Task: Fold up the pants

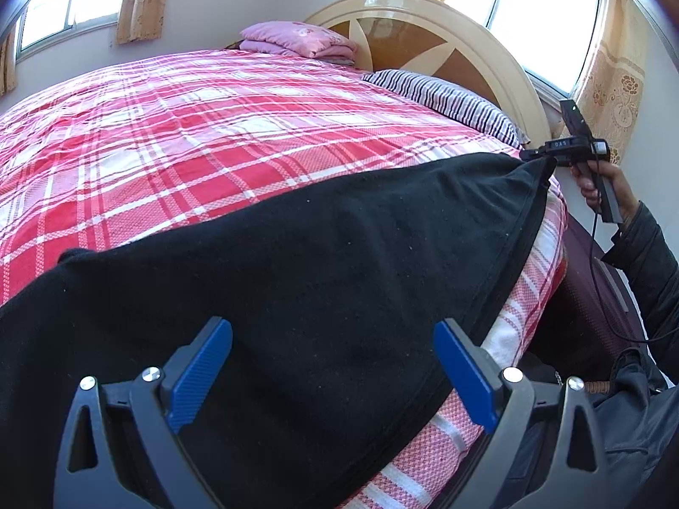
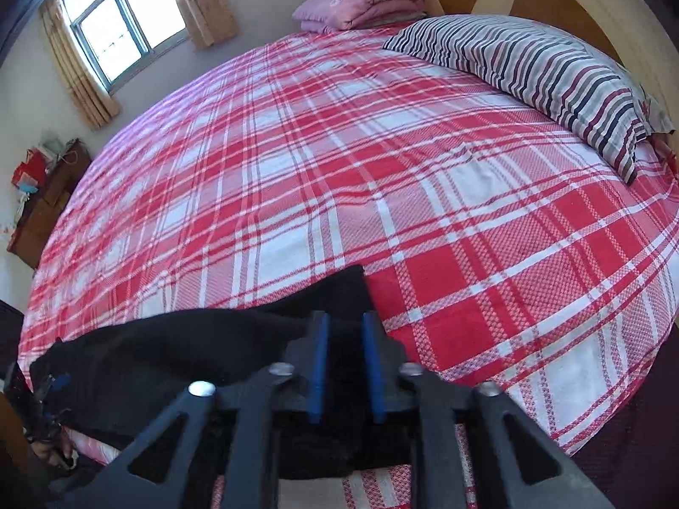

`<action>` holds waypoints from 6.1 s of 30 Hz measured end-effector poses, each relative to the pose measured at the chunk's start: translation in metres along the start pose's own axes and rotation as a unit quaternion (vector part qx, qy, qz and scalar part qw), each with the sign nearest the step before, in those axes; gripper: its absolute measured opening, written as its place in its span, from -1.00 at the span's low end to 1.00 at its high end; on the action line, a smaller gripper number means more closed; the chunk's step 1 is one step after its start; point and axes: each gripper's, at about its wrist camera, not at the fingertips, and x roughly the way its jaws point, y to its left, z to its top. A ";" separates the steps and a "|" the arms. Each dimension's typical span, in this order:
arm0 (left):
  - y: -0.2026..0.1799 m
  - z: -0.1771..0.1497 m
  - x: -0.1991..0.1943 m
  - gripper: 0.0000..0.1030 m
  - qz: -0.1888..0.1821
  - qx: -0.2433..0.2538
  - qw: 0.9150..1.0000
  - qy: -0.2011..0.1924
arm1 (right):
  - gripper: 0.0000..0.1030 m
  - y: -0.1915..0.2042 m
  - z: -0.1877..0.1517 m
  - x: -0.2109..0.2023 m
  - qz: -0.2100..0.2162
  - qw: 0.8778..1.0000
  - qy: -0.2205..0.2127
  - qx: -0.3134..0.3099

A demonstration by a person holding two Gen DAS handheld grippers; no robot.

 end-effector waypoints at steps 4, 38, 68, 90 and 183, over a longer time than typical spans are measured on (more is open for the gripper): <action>-0.001 0.000 0.000 0.90 0.003 0.002 1.000 0.000 | -0.36 0.003 -0.004 0.005 -0.002 1.000 -0.003 -0.006; -0.014 -0.009 -0.011 0.90 0.006 0.040 0.999 0.006 | -0.43 -0.030 -0.058 -0.045 0.059 0.987 -0.050 0.143; -0.034 -0.022 -0.010 0.90 -0.041 0.090 0.994 0.035 | -0.23 0.189 -0.109 -0.040 0.073 0.971 -0.064 -0.218; -0.025 -0.020 -0.010 0.90 -0.040 0.077 0.996 0.035 | -0.60 0.268 -0.185 0.013 -0.041 0.889 -0.059 -0.453; 0.133 -0.041 -0.104 0.97 0.276 -0.101 0.956 -0.006 | 0.07 0.099 -0.060 0.015 -0.169 0.963 -0.116 -0.175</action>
